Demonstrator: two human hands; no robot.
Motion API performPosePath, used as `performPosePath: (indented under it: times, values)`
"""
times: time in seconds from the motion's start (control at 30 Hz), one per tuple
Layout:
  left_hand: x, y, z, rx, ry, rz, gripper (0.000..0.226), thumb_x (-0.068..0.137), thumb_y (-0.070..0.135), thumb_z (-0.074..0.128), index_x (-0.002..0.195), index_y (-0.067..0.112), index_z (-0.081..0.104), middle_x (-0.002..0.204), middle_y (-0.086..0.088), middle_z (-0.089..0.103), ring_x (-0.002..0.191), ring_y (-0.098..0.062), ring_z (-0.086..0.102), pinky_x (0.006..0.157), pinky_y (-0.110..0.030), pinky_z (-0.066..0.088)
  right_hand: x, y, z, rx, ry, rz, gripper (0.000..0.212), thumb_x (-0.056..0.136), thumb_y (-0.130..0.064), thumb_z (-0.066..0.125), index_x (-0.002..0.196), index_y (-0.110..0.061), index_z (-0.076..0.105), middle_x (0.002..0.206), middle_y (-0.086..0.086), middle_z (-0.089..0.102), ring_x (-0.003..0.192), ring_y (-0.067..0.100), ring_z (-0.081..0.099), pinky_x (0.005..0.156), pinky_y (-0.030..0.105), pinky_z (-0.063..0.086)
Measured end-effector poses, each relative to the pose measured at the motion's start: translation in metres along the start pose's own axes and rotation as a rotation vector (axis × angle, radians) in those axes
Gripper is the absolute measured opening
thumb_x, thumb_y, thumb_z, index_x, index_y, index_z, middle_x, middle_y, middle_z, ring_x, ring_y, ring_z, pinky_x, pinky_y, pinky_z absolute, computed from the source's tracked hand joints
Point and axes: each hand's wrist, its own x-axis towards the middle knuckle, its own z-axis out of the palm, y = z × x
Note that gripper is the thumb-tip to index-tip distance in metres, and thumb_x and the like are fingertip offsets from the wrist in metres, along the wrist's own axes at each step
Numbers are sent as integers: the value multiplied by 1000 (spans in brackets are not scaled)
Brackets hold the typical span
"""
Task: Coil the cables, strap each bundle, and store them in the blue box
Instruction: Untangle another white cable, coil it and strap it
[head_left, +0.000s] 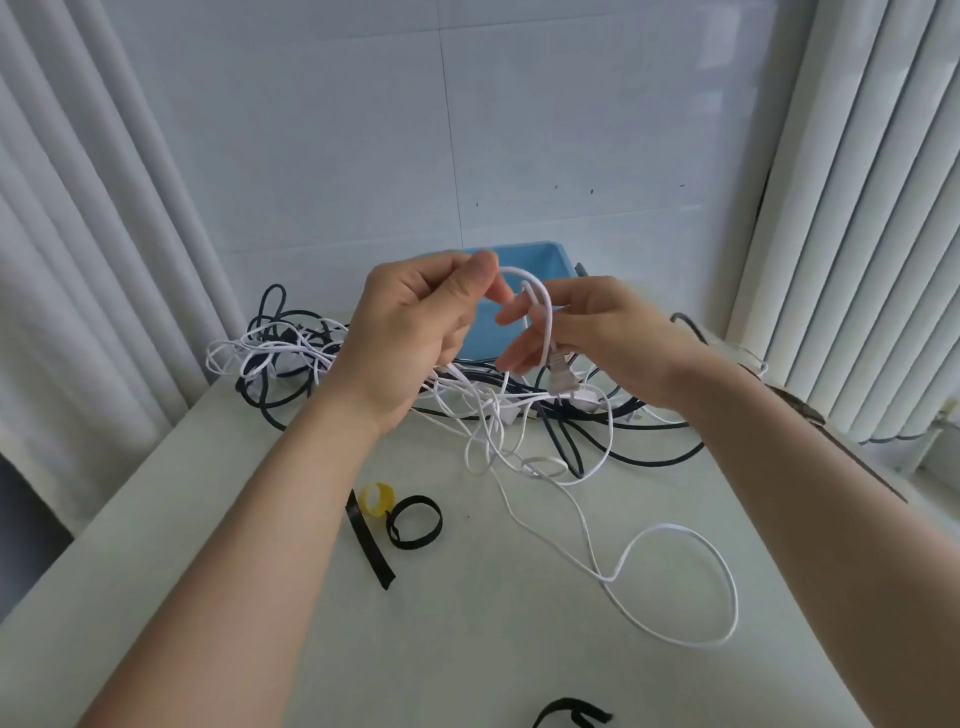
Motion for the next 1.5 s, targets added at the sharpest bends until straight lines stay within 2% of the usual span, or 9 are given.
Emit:
performPosePath:
  times: [0.23, 0.5, 0.7, 0.83, 0.93, 1.03, 1.17, 1.37, 1.5]
  values:
    - [6, -27, -7, 115, 342, -58, 28, 96, 33, 66, 71, 24, 75, 49, 9, 31, 46, -9, 26, 49, -25, 23, 1, -4, 8, 458, -70, 23, 35, 105, -25, 37, 109, -3, 64, 47, -2, 36, 38, 12, 29, 55, 32, 30]
    - [1, -46, 0, 123, 193, -153, 28, 95, 42, 62, 80, 20, 73, 53, 3, 35, 46, -11, 29, 47, -23, 28, 1, 2, 8, 777, -249, 231, 53, 97, -46, 43, 50, -23, 31, 45, -8, 17, 38, 9, 11, 36, 21, 14]
    - [-3, -44, 14, 81, 37, -169, 34, 106, 35, 43, 90, 29, 72, 60, 0, 40, 49, -9, 32, 45, -19, 26, -2, 4, 7, 732, -268, 175, 41, 99, -34, 35, 70, -16, 58, 50, -1, 46, 38, 9, 40, 45, 24, 44]
    - [-3, -38, 15, 166, -4, -149, 40, 109, 26, 38, 79, 20, 63, 57, 13, 48, 55, 0, 45, 57, -18, 39, -2, 7, 4, 686, -415, 186, 30, 100, -24, 35, 91, -10, 59, 54, -2, 44, 42, 10, 39, 49, 25, 44]
    - [-1, -38, 5, 438, -70, -28, 39, 102, 38, 39, 74, 31, 65, 67, 6, 52, 72, -10, 51, 77, -41, 43, 1, 11, 1, 627, -466, 241, 25, 98, -19, 37, 90, -9, 58, 51, -3, 40, 42, 10, 37, 50, 25, 43]
    - [0, -37, 3, 535, -114, -1, 40, 101, 38, 39, 72, 24, 63, 65, 9, 51, 68, -11, 48, 70, -41, 39, 1, 13, 1, 647, -507, 278, 33, 100, -28, 38, 76, -15, 55, 48, -8, 23, 40, 8, 20, 39, 19, 28]
    - [-4, -43, 5, 290, -99, -131, 36, 108, 31, 41, 88, 13, 66, 65, 3, 48, 64, -13, 45, 60, -21, 39, 4, 9, -4, 856, -347, 248, 50, 101, -42, 36, 55, -26, 30, 50, -8, 12, 42, 11, 8, 35, 20, 13]
    - [-9, -69, 5, 322, -178, -307, 15, 101, 19, 58, 103, 7, 67, 71, 4, 65, 68, -16, 66, 77, -32, 56, 4, -3, -47, 1439, 255, -16, 58, 105, -35, 34, 49, -20, 29, 43, -5, 18, 37, 11, 13, 40, 22, 15]
    - [-9, -69, 9, 303, -205, -352, 18, 101, 21, 57, 105, 8, 69, 68, 3, 67, 70, -20, 67, 80, -37, 58, 5, 7, -71, 1457, 627, -52, 53, 105, -36, 32, 55, -20, 34, 46, -7, 19, 37, 11, 16, 44, 22, 15]
